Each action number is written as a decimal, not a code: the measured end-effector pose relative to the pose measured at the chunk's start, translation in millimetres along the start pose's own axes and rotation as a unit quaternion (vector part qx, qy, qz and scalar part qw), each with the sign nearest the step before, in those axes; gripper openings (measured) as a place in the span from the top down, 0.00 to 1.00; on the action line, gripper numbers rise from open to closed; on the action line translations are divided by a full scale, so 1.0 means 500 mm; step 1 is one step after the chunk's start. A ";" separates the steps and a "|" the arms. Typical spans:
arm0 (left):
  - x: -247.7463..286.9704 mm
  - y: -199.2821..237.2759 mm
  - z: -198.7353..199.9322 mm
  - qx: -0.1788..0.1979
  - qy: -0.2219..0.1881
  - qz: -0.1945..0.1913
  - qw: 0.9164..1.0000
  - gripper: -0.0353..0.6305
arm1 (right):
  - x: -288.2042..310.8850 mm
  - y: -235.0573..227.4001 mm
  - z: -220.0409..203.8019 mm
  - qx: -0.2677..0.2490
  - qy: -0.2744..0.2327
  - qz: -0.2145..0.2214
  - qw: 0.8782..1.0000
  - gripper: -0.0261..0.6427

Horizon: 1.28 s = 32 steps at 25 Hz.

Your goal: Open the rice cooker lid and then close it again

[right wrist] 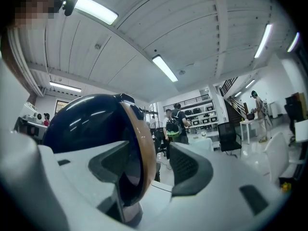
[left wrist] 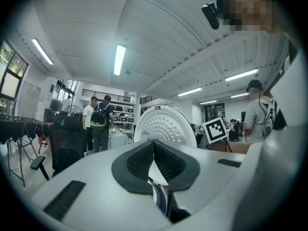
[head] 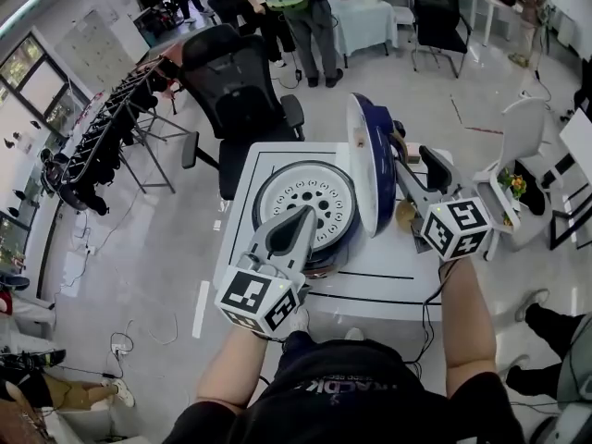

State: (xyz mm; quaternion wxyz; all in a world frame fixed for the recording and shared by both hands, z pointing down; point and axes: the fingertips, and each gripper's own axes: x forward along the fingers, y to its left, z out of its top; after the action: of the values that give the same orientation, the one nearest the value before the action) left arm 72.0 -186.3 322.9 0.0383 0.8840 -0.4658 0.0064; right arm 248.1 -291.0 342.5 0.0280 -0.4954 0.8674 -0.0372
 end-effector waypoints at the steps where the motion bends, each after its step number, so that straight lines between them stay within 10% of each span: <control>1: 0.001 0.001 -0.001 0.001 0.001 0.000 1.000 0.94 | 0.003 -0.002 -0.004 0.001 0.002 -0.001 1.000 0.57; 32: 0.012 0.106 0.013 -0.002 0.000 -0.033 0.999 0.94 | 0.077 0.010 -0.028 -0.049 0.048 -0.045 0.997 0.78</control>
State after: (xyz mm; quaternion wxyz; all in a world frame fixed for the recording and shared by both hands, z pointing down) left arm 31.8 -221.6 320.0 0.0403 0.8990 -0.4361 0.0041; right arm 223.0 -321.2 355.5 -0.0399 -0.5325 0.8453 -0.0196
